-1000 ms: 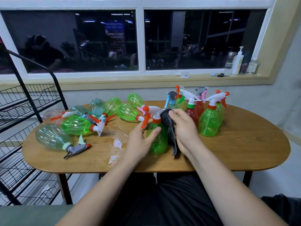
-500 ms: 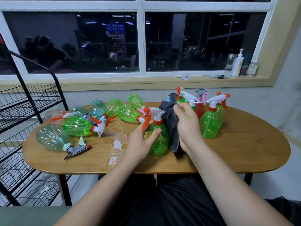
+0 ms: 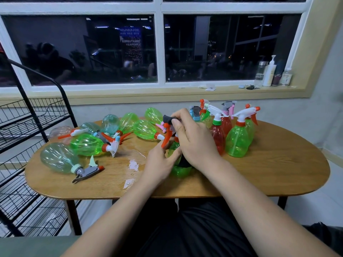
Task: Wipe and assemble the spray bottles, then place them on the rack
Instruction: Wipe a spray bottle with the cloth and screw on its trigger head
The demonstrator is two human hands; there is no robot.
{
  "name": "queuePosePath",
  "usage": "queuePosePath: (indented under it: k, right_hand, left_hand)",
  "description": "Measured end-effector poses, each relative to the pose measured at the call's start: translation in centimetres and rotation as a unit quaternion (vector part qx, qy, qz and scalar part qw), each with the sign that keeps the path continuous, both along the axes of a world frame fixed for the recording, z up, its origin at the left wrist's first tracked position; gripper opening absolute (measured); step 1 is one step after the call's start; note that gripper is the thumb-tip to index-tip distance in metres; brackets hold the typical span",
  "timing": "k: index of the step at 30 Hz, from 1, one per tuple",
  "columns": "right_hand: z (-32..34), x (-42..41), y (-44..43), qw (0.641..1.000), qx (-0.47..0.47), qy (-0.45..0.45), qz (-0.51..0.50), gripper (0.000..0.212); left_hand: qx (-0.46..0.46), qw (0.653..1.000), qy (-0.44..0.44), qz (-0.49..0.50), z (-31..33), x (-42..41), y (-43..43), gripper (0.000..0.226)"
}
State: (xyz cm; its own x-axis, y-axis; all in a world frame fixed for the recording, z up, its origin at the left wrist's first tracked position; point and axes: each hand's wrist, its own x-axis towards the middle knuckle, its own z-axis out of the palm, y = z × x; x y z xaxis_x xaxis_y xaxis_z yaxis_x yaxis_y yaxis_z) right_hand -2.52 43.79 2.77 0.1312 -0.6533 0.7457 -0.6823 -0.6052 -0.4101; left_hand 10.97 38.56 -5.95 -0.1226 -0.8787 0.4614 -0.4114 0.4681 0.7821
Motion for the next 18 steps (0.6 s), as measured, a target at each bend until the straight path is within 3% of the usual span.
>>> queuePosePath:
  k: [2,7,18]
  right_hand:
    - [0.0,-0.3,-0.1,1.0,-0.006,0.013,0.007,0.018]
    - [-0.9,-1.2,-0.7,1.0,0.002,-0.015,0.011,0.019]
    - [-2.7,-4.6,-2.6,0.998,0.038,-0.047,-0.036,0.013]
  left_hand:
    - [-0.005,1.0,-0.003,-0.001,0.1,0.0,0.1,0.067]
    - [-0.002,1.0,0.001,0.004,-0.1,0.0,-0.1,0.05]
    - [0.019,1.0,0.025,-0.002,-0.5,0.1,0.0,0.063]
